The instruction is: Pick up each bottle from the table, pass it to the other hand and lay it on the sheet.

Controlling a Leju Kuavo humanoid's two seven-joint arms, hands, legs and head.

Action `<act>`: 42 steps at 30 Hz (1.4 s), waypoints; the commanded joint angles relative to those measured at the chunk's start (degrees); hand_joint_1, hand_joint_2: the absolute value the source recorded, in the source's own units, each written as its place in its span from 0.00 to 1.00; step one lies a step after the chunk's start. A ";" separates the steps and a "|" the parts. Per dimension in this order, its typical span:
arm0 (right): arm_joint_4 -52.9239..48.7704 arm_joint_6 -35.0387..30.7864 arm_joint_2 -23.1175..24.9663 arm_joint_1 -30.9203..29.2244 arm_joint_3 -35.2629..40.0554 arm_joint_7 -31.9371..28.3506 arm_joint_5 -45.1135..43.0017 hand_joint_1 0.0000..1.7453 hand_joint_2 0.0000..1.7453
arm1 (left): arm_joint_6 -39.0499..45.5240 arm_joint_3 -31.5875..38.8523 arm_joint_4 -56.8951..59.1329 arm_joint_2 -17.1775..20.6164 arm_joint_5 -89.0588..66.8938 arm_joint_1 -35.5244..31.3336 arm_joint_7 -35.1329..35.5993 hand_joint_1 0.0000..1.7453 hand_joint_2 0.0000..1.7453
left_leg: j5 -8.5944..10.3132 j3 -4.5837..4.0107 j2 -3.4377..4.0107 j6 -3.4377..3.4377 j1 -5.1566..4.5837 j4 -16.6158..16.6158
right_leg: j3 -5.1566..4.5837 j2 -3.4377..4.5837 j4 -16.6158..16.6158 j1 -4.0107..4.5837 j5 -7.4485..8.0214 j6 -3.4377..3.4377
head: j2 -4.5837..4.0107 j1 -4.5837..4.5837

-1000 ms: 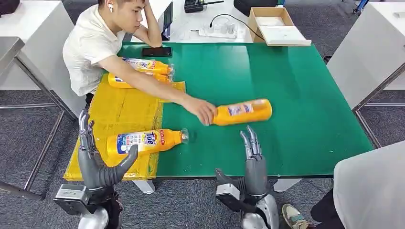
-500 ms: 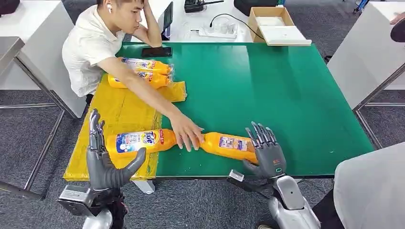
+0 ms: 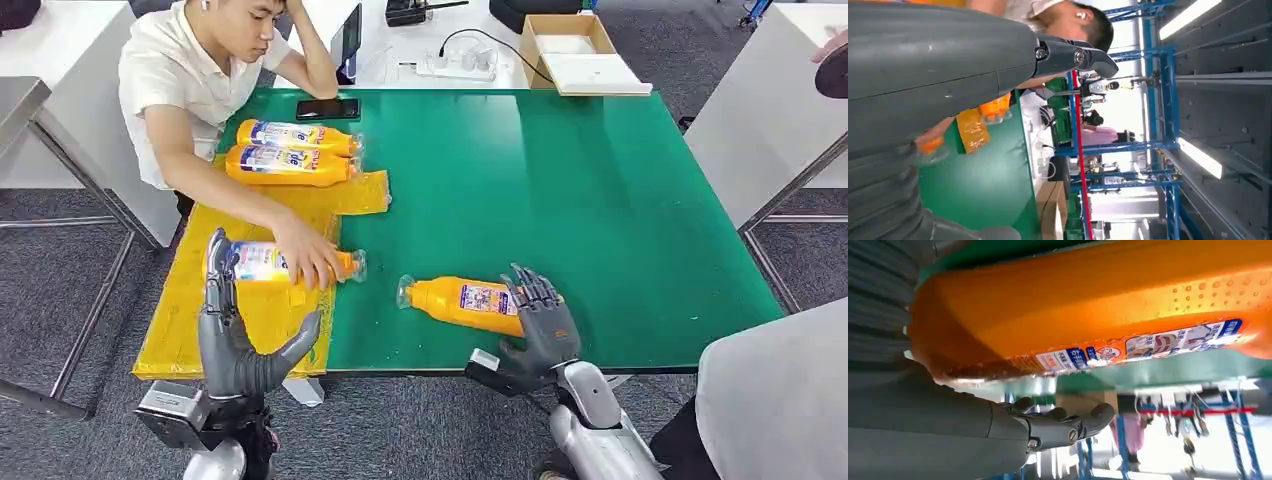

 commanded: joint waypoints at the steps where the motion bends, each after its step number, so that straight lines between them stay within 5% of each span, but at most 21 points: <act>1: 6.66 5.07 0.96 -5.95 7.92 6.80 0.97 0.00 1.00 | -1.82 -1.53 3.83 0.11 1.71 -1.77 2.54 0.00 1.00 | -0.04 0.20 0.18 -0.10 0.04 -0.04 | 0.17 0.07 -0.05 0.06 0.00 -0.12 | 0.00 0.00; 4: 3.42 9.18 1.42 -6.47 9.97 12.63 1.56 0.00 1.00 | -4.90 -1.20 4.19 -0.15 2.95 -1.17 6.03 0.00 1.00 | -0.01 0.12 0.18 -0.06 0.01 -0.04 | 0.06 0.10 -0.03 0.02 0.02 -0.08 | 0.00 0.02; 17: -0.02 13.19 0.82 -5.71 12.17 16.48 1.42 0.00 1.00 | -8.11 -0.09 5.07 -0.48 3.86 -0.47 10.07 0.00 1.00 | -0.02 0.24 0.12 -0.07 0.01 -0.06 | 0.18 0.03 -0.04 0.02 -0.01 -0.08 | 0.00 0.00; 24: -2.62 20.27 -3.20 -5.12 16.00 19.51 -0.60 0.00 1.00 | -20.57 1.66 7.83 0.52 16.43 0.24 19.73 0.00 1.00 | 0.00 0.27 0.04 -0.08 0.01 -0.09 | 0.23 -0.07 -0.07 0.02 -0.03 -0.10 | 0.02 0.00; 42: -9.77 27.11 -13.61 -1.14 18.55 26.12 -2.57 0.00 1.00 | -18.72 2.43 6.75 1.22 16.38 1.57 22.83 0.00 1.00 | -0.01 0.39 -0.10 -0.07 0.00 -0.10 | 0.43 -0.20 -0.15 0.04 -0.04 -0.11 | 0.00 0.00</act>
